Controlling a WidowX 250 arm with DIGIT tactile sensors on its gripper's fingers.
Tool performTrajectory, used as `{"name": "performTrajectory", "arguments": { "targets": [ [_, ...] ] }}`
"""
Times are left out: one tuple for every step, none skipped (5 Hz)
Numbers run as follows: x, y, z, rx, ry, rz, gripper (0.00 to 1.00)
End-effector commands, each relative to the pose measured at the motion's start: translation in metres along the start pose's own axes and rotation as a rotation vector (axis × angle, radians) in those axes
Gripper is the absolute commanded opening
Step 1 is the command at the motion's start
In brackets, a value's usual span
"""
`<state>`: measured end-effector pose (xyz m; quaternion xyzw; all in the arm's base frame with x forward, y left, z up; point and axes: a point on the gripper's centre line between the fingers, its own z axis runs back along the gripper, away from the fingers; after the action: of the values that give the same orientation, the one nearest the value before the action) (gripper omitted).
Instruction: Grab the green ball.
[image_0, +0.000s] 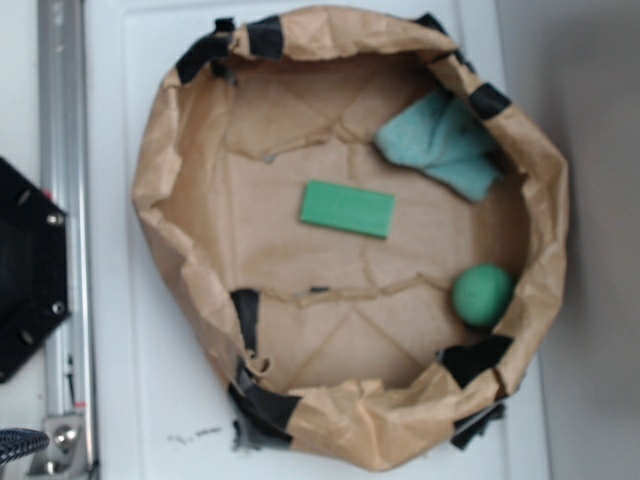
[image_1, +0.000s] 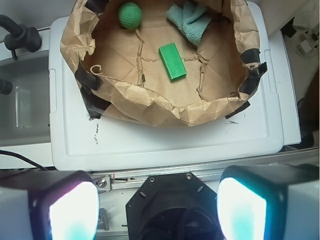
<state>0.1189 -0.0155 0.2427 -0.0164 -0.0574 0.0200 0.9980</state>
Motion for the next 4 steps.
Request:
{"name": "performTrajectory", "arguments": {
  "targets": [
    [0.000,0.000,0.000,0.000,0.000,0.000,1.00],
    [0.045,0.019,-0.055,0.040,-0.136,-0.013,1.00],
    [0.095,0.014,-0.106,-0.052,-0.249,-0.059,1.00],
    [0.141,0.019,-0.143,-0.096,-0.259,-0.159,1.00]
  ]
}}
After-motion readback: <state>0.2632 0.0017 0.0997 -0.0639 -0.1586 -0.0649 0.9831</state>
